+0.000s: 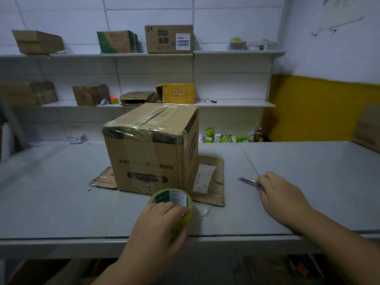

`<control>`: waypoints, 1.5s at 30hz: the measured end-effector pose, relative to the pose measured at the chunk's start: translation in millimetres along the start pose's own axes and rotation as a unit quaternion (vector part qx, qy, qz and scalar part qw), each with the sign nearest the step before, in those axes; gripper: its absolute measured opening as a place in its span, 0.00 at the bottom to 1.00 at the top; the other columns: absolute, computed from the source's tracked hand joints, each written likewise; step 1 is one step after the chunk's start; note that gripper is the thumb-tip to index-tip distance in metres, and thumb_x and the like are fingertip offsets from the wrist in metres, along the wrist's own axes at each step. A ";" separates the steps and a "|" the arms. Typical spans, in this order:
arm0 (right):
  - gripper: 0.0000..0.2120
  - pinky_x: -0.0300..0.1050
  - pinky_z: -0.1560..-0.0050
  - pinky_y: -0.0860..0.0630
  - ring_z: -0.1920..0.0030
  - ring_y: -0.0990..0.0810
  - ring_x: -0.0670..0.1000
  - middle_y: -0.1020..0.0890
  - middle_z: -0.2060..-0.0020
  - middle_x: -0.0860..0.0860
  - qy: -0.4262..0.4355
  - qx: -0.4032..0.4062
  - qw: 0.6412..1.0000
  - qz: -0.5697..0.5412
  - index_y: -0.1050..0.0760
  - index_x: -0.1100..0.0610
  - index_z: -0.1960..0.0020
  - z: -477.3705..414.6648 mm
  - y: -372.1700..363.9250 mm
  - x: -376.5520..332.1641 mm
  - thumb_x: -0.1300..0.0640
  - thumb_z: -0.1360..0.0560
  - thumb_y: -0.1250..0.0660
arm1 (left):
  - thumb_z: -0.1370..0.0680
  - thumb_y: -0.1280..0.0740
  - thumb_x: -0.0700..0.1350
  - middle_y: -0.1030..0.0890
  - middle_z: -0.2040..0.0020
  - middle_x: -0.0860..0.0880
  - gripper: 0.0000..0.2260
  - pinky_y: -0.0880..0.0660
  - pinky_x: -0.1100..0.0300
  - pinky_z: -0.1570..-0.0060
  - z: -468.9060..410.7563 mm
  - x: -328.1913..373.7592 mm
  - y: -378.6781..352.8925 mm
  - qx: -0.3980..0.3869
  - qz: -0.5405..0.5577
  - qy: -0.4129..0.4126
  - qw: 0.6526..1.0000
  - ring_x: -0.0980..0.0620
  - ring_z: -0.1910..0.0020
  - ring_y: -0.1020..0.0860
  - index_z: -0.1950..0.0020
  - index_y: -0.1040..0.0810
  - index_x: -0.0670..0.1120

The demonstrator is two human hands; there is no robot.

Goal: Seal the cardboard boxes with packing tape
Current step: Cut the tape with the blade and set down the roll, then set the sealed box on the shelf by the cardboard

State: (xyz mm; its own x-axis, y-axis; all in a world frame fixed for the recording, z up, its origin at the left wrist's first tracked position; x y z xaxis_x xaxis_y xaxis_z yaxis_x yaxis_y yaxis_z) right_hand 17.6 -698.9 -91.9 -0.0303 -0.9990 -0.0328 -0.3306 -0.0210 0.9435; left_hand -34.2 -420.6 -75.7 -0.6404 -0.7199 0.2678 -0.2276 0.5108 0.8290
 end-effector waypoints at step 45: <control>0.30 0.47 0.26 0.51 0.24 0.50 0.48 0.49 0.23 0.46 0.249 -0.058 0.967 -0.004 0.54 0.48 0.23 -100.1 112.1 -234.7 0.40 0.20 0.50 | 0.24 0.39 0.55 0.18 0.59 0.57 0.07 0.24 0.63 0.60 -144.2 -126.1 129.5 0.129 0.082 0.139 0.978 0.61 0.60 0.21 0.57 0.23 0.59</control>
State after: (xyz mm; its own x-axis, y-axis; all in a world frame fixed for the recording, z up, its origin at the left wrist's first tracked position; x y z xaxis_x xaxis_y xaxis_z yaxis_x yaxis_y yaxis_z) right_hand 82.0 -470.8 54.6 0.4391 -0.8933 0.0960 -0.2207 -0.0036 0.9753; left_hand 122.8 -331.4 68.7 -0.4671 -0.6999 0.5404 -0.3394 0.7063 0.6213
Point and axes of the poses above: each hand's wrist, its own z-axis away from the middle knuckle, its own y-axis out of the back of the hand, x = y × z, the point moved 7 cm from there along -z, towards the middle knuckle
